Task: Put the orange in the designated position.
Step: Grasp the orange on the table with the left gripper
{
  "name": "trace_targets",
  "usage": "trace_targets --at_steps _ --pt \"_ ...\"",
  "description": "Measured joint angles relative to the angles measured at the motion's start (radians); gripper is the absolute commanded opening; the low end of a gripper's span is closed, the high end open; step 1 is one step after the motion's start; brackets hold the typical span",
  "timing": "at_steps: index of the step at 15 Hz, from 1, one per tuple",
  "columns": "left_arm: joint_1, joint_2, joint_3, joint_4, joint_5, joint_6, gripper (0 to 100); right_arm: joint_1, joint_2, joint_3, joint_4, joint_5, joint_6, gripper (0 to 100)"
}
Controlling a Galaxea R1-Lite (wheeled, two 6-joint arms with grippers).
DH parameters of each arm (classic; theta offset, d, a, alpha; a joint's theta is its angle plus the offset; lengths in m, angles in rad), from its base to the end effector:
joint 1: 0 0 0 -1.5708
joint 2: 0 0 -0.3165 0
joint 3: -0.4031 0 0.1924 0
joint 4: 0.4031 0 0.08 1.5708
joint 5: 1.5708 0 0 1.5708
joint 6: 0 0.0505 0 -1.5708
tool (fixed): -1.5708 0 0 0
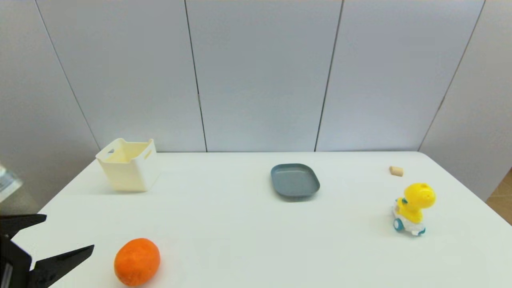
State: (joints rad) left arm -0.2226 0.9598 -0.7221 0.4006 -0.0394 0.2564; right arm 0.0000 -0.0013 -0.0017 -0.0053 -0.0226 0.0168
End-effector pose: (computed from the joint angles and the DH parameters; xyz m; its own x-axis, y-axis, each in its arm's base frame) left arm 0.1098 -0.0269 0.2132 0.7740 -0.2156 -0.5954 0.3906 0.9026 0.1810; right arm -0.0093 -0.0011 0.0767 0.9997 -0.0226 0.0083 0.0225 0.9996 0.0170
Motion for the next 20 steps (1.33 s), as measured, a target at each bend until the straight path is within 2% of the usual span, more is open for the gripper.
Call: trace_targets --at_steps 4,12,16,20 --pt "-0.015 0.196 -0.071 0.034 -0.079 0.087 100 0.000 0.000 0.000 0.000 0.000 0.000 100" --pt "-0.067 0.382 -0.081 0.087 -0.087 0.101 100 0.000 0.000 0.000 0.000 0.000 0.000 100" --pt "-0.078 0.433 -0.083 0.134 -0.137 0.100 100 0.000 0.000 0.000 0.000 -0.001 0.000 100" --pt "-0.079 0.470 -0.082 0.150 -0.137 0.094 100 0.000 0.000 0.000 0.000 0.000 0.000 100"
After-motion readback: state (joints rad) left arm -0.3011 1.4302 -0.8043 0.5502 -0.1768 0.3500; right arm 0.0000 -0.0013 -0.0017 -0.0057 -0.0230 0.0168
